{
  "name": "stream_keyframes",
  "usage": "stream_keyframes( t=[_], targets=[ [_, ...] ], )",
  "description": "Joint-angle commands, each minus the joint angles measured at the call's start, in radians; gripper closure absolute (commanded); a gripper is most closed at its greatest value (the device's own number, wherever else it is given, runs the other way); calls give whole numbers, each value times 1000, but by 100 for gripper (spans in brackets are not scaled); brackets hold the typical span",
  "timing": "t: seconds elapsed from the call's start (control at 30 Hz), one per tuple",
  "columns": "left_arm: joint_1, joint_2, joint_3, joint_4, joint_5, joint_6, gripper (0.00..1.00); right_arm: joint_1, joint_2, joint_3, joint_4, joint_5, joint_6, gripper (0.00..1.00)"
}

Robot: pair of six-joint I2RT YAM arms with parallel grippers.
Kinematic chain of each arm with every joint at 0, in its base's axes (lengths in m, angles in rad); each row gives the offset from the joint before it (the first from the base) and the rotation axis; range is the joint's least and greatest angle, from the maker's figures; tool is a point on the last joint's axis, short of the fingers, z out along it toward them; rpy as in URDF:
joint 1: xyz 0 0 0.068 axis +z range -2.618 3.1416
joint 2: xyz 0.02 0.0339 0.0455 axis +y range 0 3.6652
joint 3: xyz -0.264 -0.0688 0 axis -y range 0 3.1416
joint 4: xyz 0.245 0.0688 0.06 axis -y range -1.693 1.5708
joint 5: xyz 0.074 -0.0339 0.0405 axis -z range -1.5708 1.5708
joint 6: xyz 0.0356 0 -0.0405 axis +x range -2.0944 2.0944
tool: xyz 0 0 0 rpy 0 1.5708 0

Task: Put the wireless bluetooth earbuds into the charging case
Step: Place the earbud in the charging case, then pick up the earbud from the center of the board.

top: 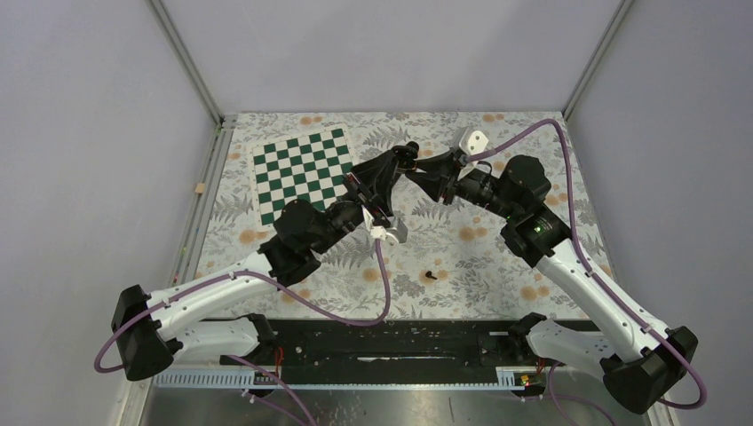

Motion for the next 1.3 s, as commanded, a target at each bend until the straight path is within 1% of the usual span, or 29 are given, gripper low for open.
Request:
stream_keyframes(
  t=[0.0,0.2,0.37,0.53,0.57,0.6,0.67,0.7,0.73,0.77,1.07,1.2,1.27],
  targets=[
    [-3,5,49,17,-39,-16,100,9,-8,55,51,-8,1,100],
    [-4,46,60,49,-75,41,100,11,-16,58,45,-27,4,100],
    [-4,43,60,37,-49,23,100,11,-8,63,44,-30,37,100],
    [-3,22,60,-23,-36,-5,100,10,-5,63,53,22,60,100],
    [-3,19,64,-41,-38,-11,98,10,-4,63,53,31,62,100],
    [-3,14,67,-54,-39,-19,90,9,-3,64,52,31,62,100],
    [-3,6,73,-71,-39,-40,69,10,1,65,51,35,64,100],
    [-3,2,77,-79,-40,-50,61,9,2,66,50,36,65,100],
    [-3,0,83,-89,-39,-58,54,9,3,67,51,36,66,100],
    [-3,-1,88,-100,-40,-64,51,10,4,67,50,36,68,100],
    [-4,-4,98,-97,-39,-68,48,9,5,67,48,40,72,100],
    [-2,-23,132,-91,-57,-90,43,9,3,44,54,55,88,100],
    [-2,-40,182,-142,-64,-117,37,9,-2,26,67,55,93,100]
  ],
)
